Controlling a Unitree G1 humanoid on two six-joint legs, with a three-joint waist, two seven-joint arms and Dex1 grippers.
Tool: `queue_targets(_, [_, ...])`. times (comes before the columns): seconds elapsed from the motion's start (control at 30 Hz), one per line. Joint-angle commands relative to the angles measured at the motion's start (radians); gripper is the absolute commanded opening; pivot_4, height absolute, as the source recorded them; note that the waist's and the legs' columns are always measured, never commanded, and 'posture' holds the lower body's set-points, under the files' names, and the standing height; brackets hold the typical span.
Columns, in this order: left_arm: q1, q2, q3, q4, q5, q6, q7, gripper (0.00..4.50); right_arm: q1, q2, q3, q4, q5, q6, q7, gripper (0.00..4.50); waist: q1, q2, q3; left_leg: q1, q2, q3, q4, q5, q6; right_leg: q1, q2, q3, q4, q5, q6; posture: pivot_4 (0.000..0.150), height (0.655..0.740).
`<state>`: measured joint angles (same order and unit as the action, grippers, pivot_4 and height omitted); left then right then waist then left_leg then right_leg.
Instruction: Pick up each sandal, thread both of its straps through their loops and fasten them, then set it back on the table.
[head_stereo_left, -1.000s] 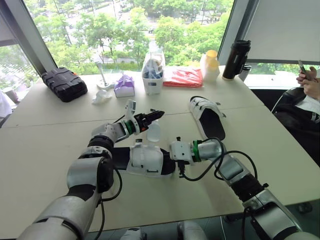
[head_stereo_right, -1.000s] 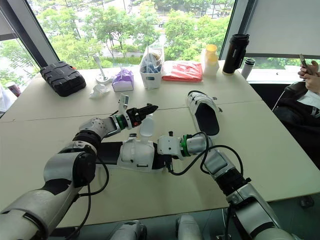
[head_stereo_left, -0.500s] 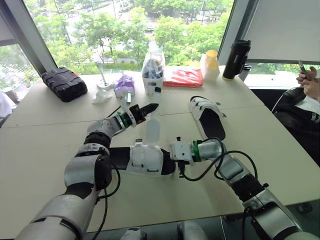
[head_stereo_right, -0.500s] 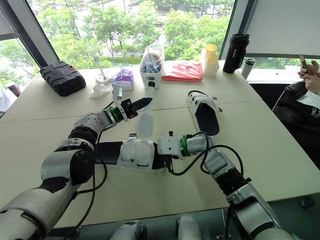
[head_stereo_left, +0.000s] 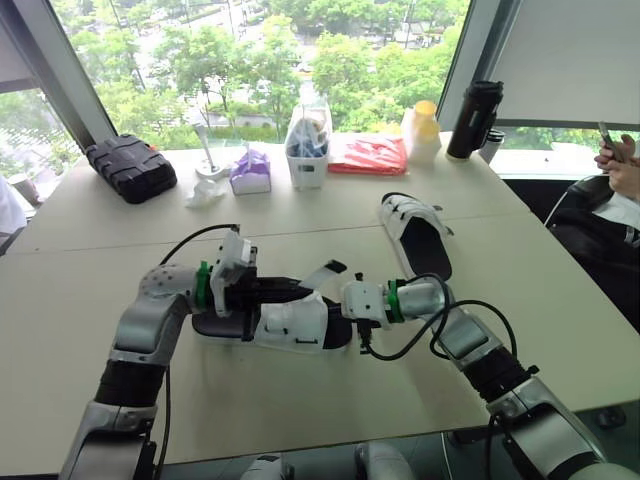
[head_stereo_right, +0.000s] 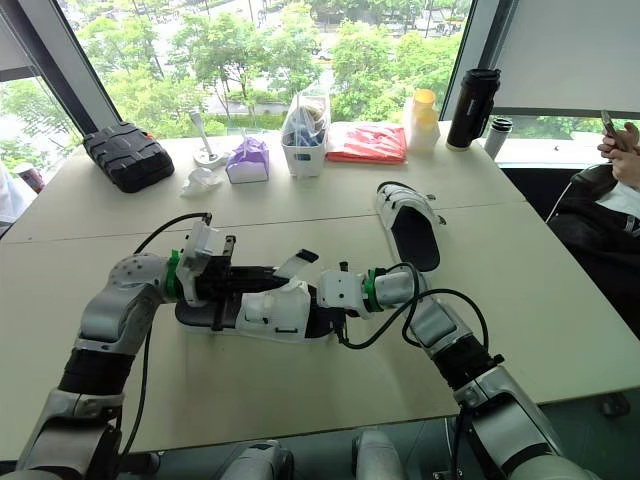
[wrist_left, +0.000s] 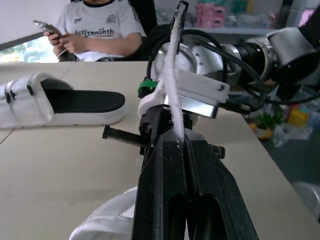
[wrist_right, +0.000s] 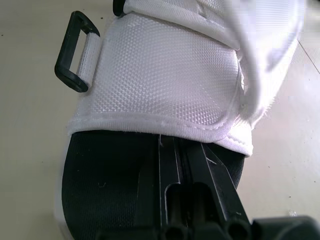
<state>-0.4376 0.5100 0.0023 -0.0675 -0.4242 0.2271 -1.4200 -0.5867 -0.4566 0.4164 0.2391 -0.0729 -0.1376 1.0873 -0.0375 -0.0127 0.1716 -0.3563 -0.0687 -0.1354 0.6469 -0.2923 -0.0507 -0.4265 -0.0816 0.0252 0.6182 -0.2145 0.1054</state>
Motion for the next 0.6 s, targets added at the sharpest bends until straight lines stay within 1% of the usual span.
queue_targets(0.03, [0.044, 0.062, -0.010, -0.114, -0.003, -0.127, -0.066, 0.02, -0.001, -0.005, 0.011, 0.015, -0.008, -0.003, 0.022, 0.00, -0.002, 0.000, 0.000, 0.000, 0.000, 0.000, 0.000, 0.000, 0.000, 0.000, 0.000, 0.000, 0.000, 0.000, 0.000, 0.150, 0.7400])
queue_targets(0.17, [0.085, 0.116, -0.036, -0.165, -0.006, -0.201, -0.097, 0.02, -0.004, -0.003, 0.012, 0.021, -0.008, -0.008, 0.029, 0.00, -0.002, 0.000, 0.000, 0.000, 0.001, 0.000, -0.001, -0.001, 0.001, 0.000, 0.000, 0.000, -0.001, 0.000, 0.000, 0.150, 0.7400])
queue_targets(0.23, [0.111, 0.145, -0.057, -0.184, 0.019, -0.272, -0.124, 0.02, -0.004, -0.003, 0.015, 0.025, -0.008, -0.014, 0.036, 0.00, -0.002, 0.000, 0.000, -0.001, 0.001, 0.000, -0.001, -0.001, 0.002, 0.000, 0.000, 0.000, -0.001, 0.000, 0.000, 0.150, 0.7400])
queue_targets(0.37, [0.137, 0.171, -0.099, -0.134, 0.095, -0.492, -0.163, 0.02, -0.005, -0.003, 0.019, 0.031, -0.010, -0.024, 0.044, 0.00, -0.001, 0.000, 0.000, -0.001, 0.000, 0.001, -0.001, -0.001, 0.002, 0.000, 0.000, 0.000, -0.002, 0.000, 0.000, 0.150, 0.7400])
queue_targets(0.47, [0.135, 0.172, -0.135, -0.051, 0.179, -0.673, -0.154, 0.02, -0.008, -0.002, 0.021, 0.037, -0.013, -0.031, 0.046, 0.00, 0.002, 0.001, 0.000, 0.000, 0.000, 0.002, -0.001, -0.001, 0.002, 0.000, 0.000, 0.000, -0.002, 0.000, 0.000, 0.150, 0.7400])
queue_targets(0.57, [0.150, 0.169, -0.156, 0.008, 0.268, -0.783, -0.079, 0.84, -0.009, 0.000, 0.023, 0.039, -0.013, -0.033, 0.047, 0.00, 0.002, 0.001, 0.000, 0.000, 0.000, 0.002, 0.000, -0.001, 0.003, 0.000, 0.000, 0.000, -0.002, 0.000, 0.000, 0.150, 0.7400])
queue_targets(0.6, [0.156, 0.177, -0.167, 0.017, 0.286, -0.800, -0.068, 1.26, -0.007, -0.001, 0.022, 0.036, -0.012, -0.033, 0.047, 0.00, 0.002, 0.001, 0.000, 0.000, 0.000, 0.002, 0.000, -0.001, 0.003, 0.000, 0.000, 0.000, -0.002, 0.000, 0.000, 0.150, 0.7400])
